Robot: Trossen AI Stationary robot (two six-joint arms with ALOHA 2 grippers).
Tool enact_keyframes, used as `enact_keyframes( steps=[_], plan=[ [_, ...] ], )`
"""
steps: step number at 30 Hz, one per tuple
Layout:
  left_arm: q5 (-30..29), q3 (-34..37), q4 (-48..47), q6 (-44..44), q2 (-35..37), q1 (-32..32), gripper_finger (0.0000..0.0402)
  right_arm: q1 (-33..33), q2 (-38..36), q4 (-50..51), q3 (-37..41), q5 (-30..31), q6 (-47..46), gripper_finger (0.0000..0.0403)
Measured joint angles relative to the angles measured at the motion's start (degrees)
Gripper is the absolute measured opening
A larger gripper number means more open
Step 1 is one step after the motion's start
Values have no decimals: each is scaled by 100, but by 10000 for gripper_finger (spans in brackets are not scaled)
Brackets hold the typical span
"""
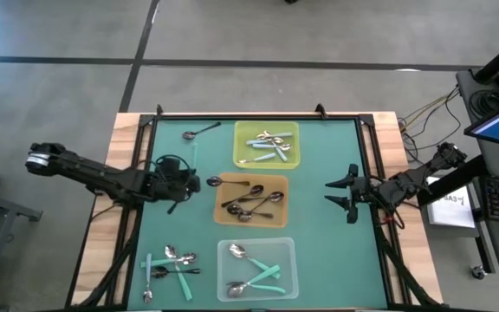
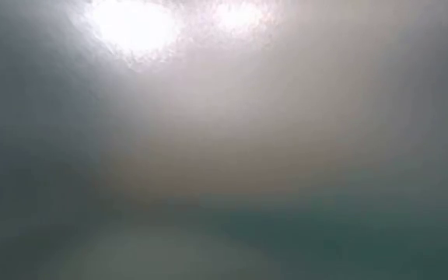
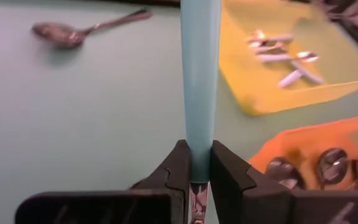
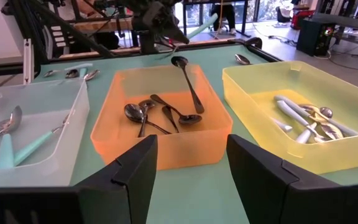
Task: Sort silverware by color (type)
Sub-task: Put the green spoon into the transparent bin
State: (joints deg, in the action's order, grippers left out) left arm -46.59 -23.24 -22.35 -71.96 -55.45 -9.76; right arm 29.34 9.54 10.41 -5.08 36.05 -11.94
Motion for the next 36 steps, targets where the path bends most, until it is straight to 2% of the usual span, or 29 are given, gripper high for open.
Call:
enact_keyframes(
  steps=[6, 10, 15, 19, 28, 36],
  plan=[
    [-53, -199, 1098, 1697, -5, 0, 21, -1, 0, -2, -2, 0, 0, 185],
    [-44, -622, 1356, 2769, -208, -2, 21, 0, 0, 0, -2, 0, 0, 185],
    [653, -1126, 1569, 3629, -600, -95, 21, -2, 0, 0, 0, 0, 0, 185],
    [1239, -1450, 2136, 3902, -1131, -431, 21, 0, 0, 0, -1, 0, 0, 185],
    [1608, -2001, 3970, 4150, -2593, -1586, 21, 0, 0, -2, 0, 0, 0, 185],
    [2547, -2214, 4852, 3936, -3452, -1823, 21, 0, 0, 0, 0, 0, 0, 185]
  ],
)
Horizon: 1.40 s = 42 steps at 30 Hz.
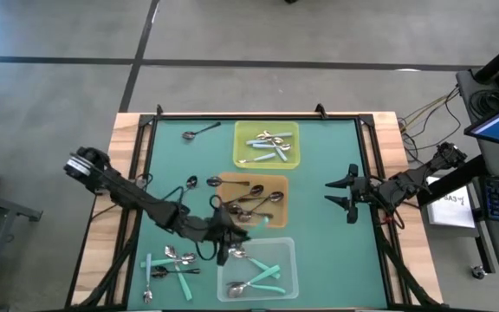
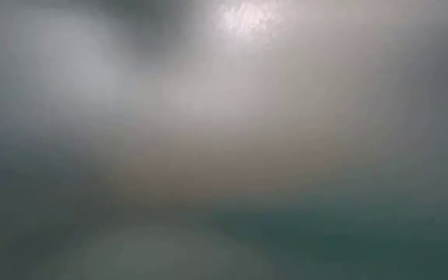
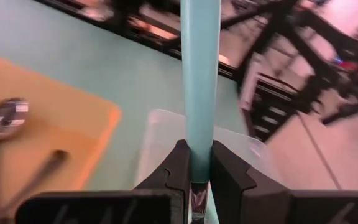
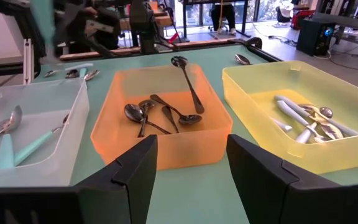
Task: Sort silverware by color (type)
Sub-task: Put the green spoon into the transparent bin, then put the black spoon into the orange bin
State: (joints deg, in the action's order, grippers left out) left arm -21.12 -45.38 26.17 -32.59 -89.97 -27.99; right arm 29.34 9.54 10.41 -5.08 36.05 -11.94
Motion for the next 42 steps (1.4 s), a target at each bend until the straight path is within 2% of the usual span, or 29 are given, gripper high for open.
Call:
enact_keyframes(
  steps=[4, 7, 9, 15, 20, 24, 27, 34, 37, 42],
  plan=[
    [695, 64, 574, 412, -192, -22, 21, 0, 0, 0, -2, 0, 0, 185],
    [1211, 111, 746, 421, -305, 7, 21, -2, 0, 2, -2, 0, 0, 185],
    [1350, 118, 819, 352, -365, 13, 22, -2, 0, 0, -2, 0, 0, 185],
    [1517, 122, 1151, 227, -425, 2, 83, -1, 0, 0, -1, 0, 0, 185],
    [2263, 157, 1172, 250, -416, 2, 126, 0, 0, 0, 0, 0, 0, 185],
    [2768, 338, 1434, 249, -403, -18, 140, 0, 0, 0, -2, 0, 0, 185],
    [2816, 588, 1783, 170, -334, -19, 140, 0, 0, 0, -2, 0, 0, 185],
    [2786, 1286, 1696, -389, 39, -150, 130, -1, 0, 0, -1, 0, 0, 185],
    [2740, 1551, 1697, -435, 267, -409, 127, -2, 0, 0, -2, 1, 0, 185],
    [2207, 1945, 1576, -377, 607, -1095, 127, 0, 0, 0, -2, 0, 0, 185]
  ],
)
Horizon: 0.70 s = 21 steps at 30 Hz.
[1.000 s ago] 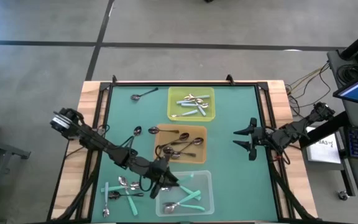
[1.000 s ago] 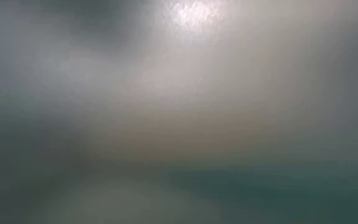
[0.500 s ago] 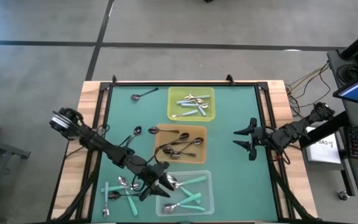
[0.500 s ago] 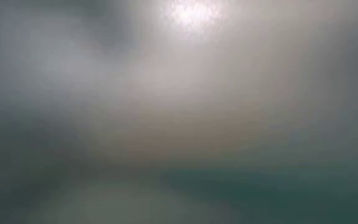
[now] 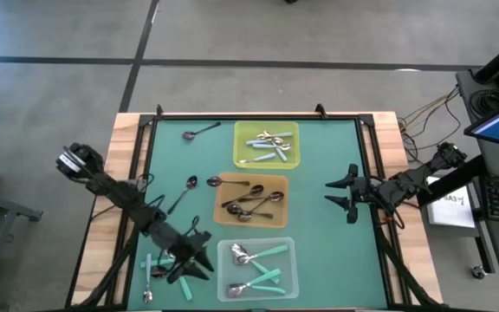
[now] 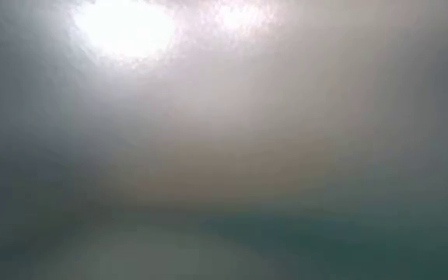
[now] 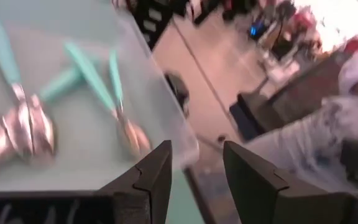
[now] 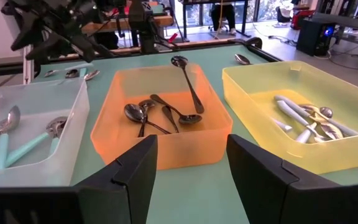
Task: Sort silverware by color (type)
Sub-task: Put the black spoon into the orange bin
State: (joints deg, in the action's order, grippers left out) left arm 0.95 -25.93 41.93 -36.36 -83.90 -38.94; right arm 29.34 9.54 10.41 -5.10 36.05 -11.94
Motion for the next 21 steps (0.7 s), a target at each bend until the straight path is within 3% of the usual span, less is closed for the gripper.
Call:
enact_keyframes(
  steps=[9, 16, 21],
  plan=[
    [-50, 175, -1739, -568, 468, -870, 127, 0, 0, 0, 0, 0, 0, 185],
    [-87, -177, -4021, -573, 648, -1121, 127, 0, 0, 0, 2, 0, 0, 185],
    [-221, -386, -4435, -432, 540, -1143, 127, -2, 0, 0, 1, 0, 0, 185]
  ],
)
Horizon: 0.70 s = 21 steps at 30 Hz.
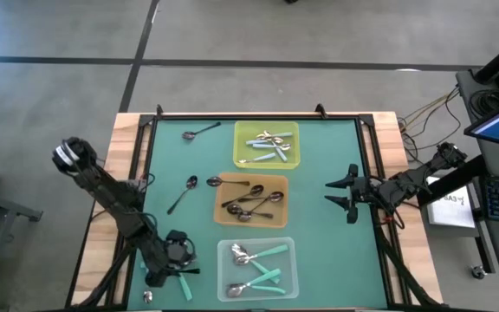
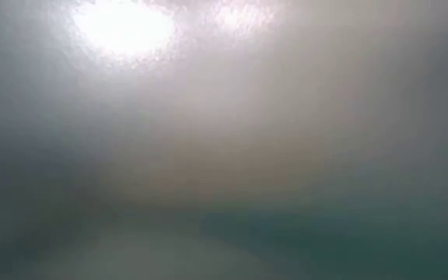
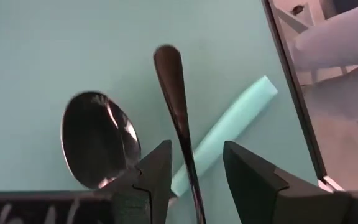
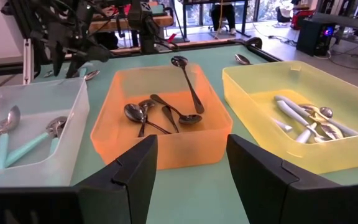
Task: Sort silverware by color (type)
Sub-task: Put the black spoon into the orange bin
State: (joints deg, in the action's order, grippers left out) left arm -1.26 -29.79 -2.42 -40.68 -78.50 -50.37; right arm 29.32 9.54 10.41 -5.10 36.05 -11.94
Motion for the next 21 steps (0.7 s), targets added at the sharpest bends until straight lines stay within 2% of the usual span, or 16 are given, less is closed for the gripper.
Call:
enact_keyframes(
  steps=[8, 15, 21],
  plan=[
    [-557, -239, -1, -52, -464, 0, 127, 1, 0, 1, 1, 0, 0, 185],
    [-614, -453, 36, -179, -1001, 13, 127, 1, 0, 0, 0, 0, 0, 185],
    [-830, -530, 148, -326, -1130, 42, 117, 2, 0, 0, -1, 0, 0, 185]
  ],
)
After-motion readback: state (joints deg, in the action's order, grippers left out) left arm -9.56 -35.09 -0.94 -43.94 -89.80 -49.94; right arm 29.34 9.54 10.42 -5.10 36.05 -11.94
